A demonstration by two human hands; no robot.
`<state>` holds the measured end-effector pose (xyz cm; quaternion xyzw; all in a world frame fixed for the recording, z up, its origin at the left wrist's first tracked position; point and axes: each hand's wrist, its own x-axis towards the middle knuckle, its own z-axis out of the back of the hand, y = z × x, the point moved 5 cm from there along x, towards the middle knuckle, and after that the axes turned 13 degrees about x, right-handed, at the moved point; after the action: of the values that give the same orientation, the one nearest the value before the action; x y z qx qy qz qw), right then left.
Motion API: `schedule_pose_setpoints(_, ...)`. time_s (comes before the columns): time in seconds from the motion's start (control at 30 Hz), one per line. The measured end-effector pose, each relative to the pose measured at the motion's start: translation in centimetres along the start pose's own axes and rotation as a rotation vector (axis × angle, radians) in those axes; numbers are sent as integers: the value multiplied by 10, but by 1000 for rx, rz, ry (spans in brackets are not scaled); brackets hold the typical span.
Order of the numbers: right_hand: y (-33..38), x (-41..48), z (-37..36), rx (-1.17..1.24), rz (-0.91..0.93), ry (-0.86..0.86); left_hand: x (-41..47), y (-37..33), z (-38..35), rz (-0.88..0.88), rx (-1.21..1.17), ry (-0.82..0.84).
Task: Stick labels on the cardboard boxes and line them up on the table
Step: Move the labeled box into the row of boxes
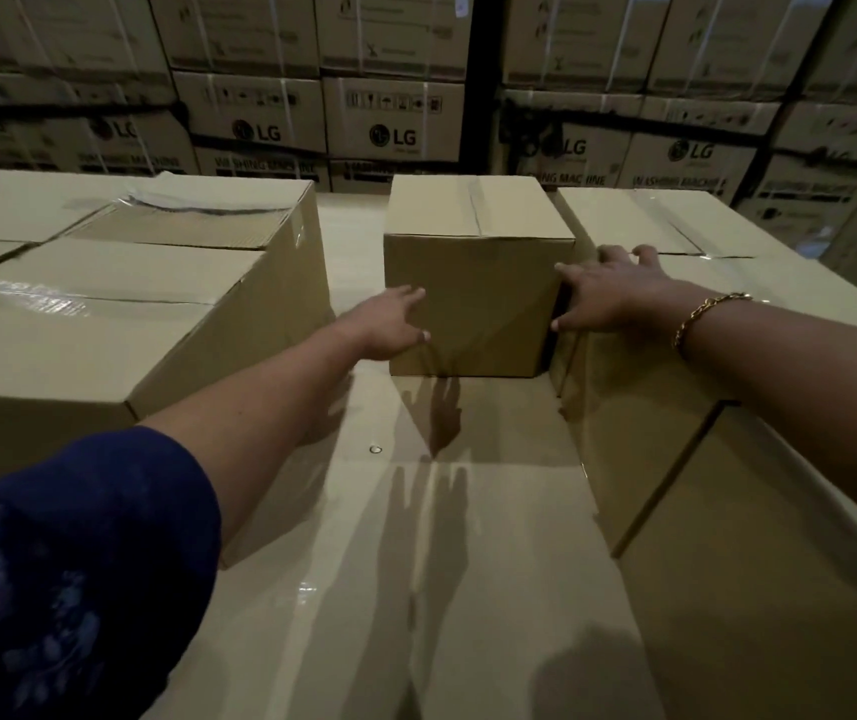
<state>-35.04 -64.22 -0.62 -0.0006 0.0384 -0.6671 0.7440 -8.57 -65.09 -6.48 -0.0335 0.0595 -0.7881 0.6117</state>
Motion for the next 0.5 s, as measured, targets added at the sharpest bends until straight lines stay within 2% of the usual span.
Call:
schedule_pose_setpoints(0.07,2,0,-2,-12,5,-1,-6,-2,-5,-16,43,14)
schedule_pose_setpoints(0.3,44,-24,5,-23,79,12,-67,-2,27,-81,53,-133)
schedule_pose_setpoints(0.4,85,-44,7,163,127,63,-116,8,56,-90,51,-215)
schedule_pose_setpoints(0.5,144,-65,15,380,212,99,-168,41,88,14,124,-308)
